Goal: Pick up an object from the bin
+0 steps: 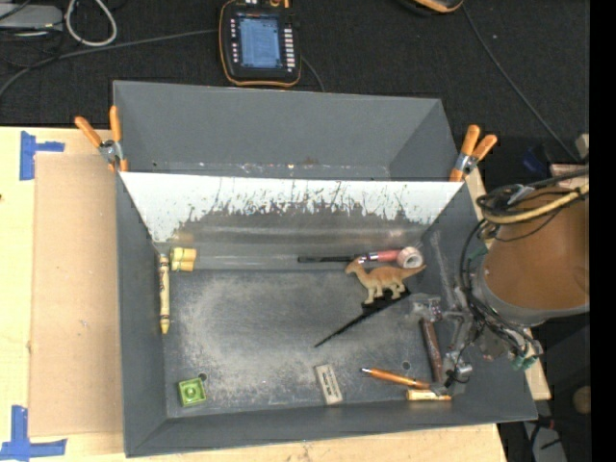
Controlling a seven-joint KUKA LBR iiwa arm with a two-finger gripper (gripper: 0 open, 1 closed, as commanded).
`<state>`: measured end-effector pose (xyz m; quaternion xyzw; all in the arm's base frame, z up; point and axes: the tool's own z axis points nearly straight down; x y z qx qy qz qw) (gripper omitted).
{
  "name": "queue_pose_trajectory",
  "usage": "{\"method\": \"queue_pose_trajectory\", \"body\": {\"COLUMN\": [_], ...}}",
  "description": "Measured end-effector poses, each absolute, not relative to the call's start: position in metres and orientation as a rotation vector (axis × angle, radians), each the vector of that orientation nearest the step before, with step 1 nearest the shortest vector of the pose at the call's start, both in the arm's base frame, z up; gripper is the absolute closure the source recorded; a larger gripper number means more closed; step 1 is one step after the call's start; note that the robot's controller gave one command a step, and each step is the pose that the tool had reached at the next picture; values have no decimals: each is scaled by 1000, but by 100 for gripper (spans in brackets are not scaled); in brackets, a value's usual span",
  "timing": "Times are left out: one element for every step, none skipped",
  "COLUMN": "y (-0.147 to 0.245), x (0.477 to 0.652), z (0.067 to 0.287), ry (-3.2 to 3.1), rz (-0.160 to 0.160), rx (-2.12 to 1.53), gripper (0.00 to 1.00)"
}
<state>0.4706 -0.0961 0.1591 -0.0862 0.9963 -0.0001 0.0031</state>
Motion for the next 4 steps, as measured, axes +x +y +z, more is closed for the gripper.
{"method": "queue_pose_trajectory", "body": {"y": [-98, -101, -100, -100], "x": [479, 482, 482, 482], "z": [77, 70, 68, 68], "ry": [3133, 3127, 3129, 3129], "rz": [1, -1, 1, 1], "rx": [63, 1, 2, 1], "gripper": [0, 0, 100, 100]}}
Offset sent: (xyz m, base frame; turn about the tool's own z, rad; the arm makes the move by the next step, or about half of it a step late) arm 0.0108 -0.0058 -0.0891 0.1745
